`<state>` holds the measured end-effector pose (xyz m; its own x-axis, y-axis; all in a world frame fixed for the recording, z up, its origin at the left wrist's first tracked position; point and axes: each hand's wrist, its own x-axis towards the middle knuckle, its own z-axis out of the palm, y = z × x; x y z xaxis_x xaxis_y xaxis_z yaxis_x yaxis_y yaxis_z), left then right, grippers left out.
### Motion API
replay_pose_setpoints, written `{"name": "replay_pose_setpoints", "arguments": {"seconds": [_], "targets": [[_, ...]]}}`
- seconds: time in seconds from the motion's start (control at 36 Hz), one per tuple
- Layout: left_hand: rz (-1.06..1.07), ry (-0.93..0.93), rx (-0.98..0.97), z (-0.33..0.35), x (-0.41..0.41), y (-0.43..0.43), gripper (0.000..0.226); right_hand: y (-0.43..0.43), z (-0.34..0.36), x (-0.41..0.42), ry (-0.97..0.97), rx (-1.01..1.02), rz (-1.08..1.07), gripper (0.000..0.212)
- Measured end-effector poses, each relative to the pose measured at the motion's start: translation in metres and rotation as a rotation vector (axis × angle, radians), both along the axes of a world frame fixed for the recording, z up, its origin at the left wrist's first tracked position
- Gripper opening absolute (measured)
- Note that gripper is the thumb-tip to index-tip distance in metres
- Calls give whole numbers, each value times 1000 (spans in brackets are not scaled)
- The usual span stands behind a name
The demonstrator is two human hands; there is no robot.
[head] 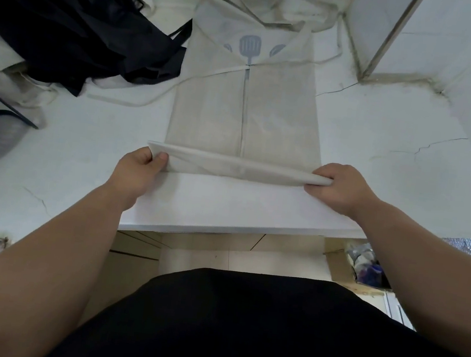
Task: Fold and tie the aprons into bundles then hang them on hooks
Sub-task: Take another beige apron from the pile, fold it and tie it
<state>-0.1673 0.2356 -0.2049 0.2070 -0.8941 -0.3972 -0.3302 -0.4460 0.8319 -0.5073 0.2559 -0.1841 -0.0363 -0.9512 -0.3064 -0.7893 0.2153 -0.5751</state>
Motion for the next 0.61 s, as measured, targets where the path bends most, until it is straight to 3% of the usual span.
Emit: {"name": "replay_pose_setpoints", "arguments": {"seconds": [0.08, 0.31, 0.47, 0.61], "targets": [[1, -28, 7, 0, -1, -2, 15, 1, 0, 2, -128, 10, -61, 15], [18, -122, 37, -1, -4, -11, 29, -1, -12, -2, -84, -50, -156, 17], [37, -156, 19, -4, -8, -14, 27, 0, -19, 1, -66, -94, -232, 39], [39, -195, 27, -5, -7, -18, 38, 0, -18, -1, -139, -185, -225, 30]]}}
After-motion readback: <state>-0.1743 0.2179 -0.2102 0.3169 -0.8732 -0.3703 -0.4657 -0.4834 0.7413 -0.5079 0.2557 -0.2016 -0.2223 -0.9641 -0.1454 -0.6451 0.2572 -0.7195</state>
